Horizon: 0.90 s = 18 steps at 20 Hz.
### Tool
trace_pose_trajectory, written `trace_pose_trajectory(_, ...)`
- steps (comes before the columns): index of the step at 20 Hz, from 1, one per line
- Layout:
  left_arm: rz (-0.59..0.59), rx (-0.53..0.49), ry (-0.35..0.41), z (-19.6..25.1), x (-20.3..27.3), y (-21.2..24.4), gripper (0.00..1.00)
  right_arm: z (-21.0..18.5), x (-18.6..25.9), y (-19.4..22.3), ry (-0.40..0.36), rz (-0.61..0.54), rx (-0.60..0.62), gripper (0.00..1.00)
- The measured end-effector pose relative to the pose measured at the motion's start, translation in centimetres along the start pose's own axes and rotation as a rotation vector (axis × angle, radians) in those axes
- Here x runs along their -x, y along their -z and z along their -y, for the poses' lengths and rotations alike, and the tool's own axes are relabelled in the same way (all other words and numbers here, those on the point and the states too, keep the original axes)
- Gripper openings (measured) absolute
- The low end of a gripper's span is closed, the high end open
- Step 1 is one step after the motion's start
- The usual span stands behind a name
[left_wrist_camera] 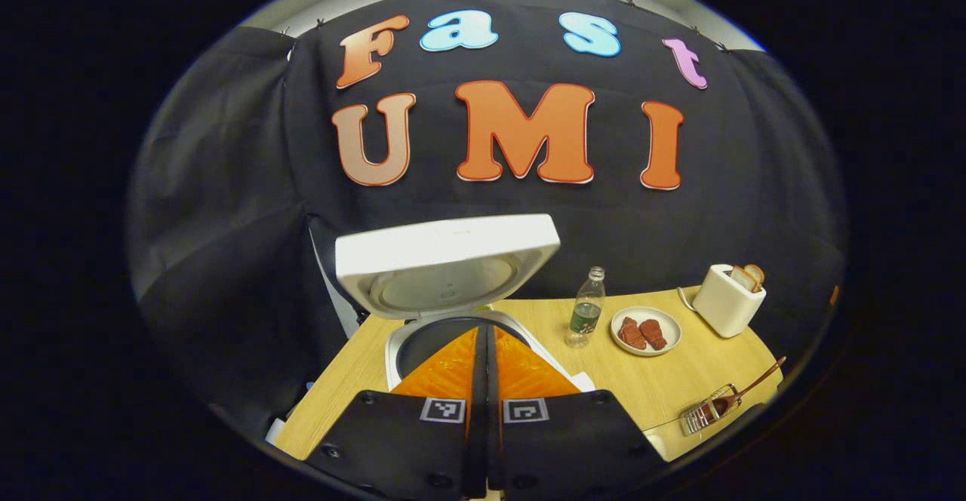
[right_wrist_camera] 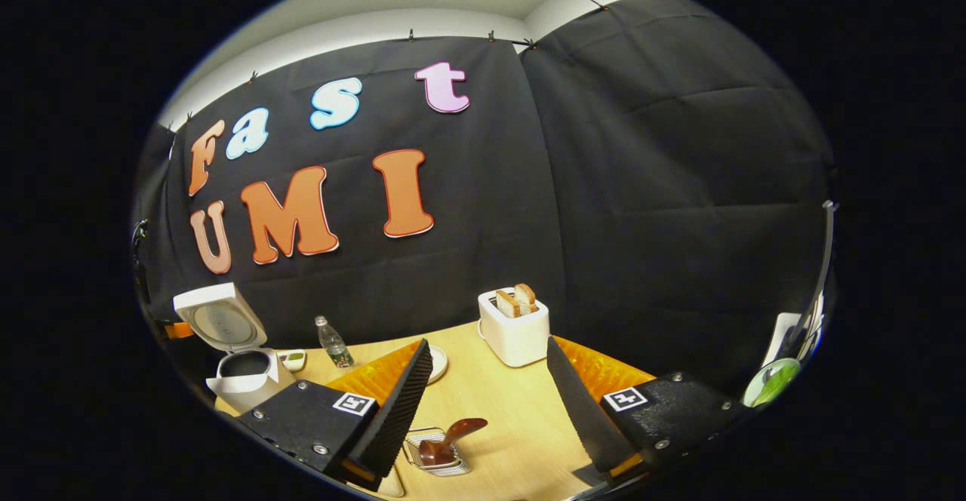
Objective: Close the left gripper, press the button to open the rice cooker; take a wooden spoon from the chopstick holder with the right hand, scoop a spoonful of rice and pour it into the rice cooker, then put the wooden spoon back into the chopstick holder.
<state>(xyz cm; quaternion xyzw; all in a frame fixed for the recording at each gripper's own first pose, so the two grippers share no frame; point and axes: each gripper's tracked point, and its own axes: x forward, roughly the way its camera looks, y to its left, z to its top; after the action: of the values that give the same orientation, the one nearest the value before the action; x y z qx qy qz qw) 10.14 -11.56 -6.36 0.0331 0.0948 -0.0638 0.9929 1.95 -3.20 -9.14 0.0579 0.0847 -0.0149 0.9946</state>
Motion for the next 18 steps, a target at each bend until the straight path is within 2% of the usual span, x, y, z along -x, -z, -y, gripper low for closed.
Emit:
trace_pose_trajectory(4,0.05,0.011,-0.032,-1.2,3.0,-1.9,0.05,-0.1,-0.9,3.1,-0.046,-0.048,-0.065,0.94)
trace_pose_trajectory(8,0.072,0.016,-0.088,-3.1,5.4,-2.8,0.05,-0.4,-1.8,7.3,-0.091,-0.15,-0.161,0.95)
trace_pose_trajectory(10,0.071,0.033,-0.102,-3.6,6.2,-2.7,0.1,-0.5,-2.4,9.5,-0.097,-0.195,-0.189,0.95)
trace_pose_trajectory(11,0.073,0.043,-0.104,-3.9,6.5,-2.6,0.21,-0.6,-2.7,10.4,-0.102,-0.213,-0.197,0.95)
trace_pose_trajectory(12,0.074,0.052,-0.11,-4.3,7.0,-2.7,0.23,-0.7,-2.9,11.4,-0.104,-0.233,-0.203,0.95)
trace_pose_trajectory(13,0.076,0.057,-0.121,-4.7,7.3,-2.7,0.34,-0.7,-3.1,12.2,-0.104,-0.252,-0.21,0.95)
trace_pose_trajectory(14,0.08,0.06,-0.133,-5.3,7.8,-2.7,0.39,-0.9,-3.3,12.9,-0.111,-0.27,-0.221,0.95)
trace_pose_trajectory(17,0.089,0.072,-0.169,-6.6,9.2,-2.8,0.39,-1.6,-3.7,14.4,-0.129,-0.301,-0.228,0.95)
trace_pose_trajectory(18,0.092,0.076,-0.175,-6.8,9.6,-2.8,0.39,-1.8,-3.9,14.7,-0.135,-0.31,-0.228,1.0)
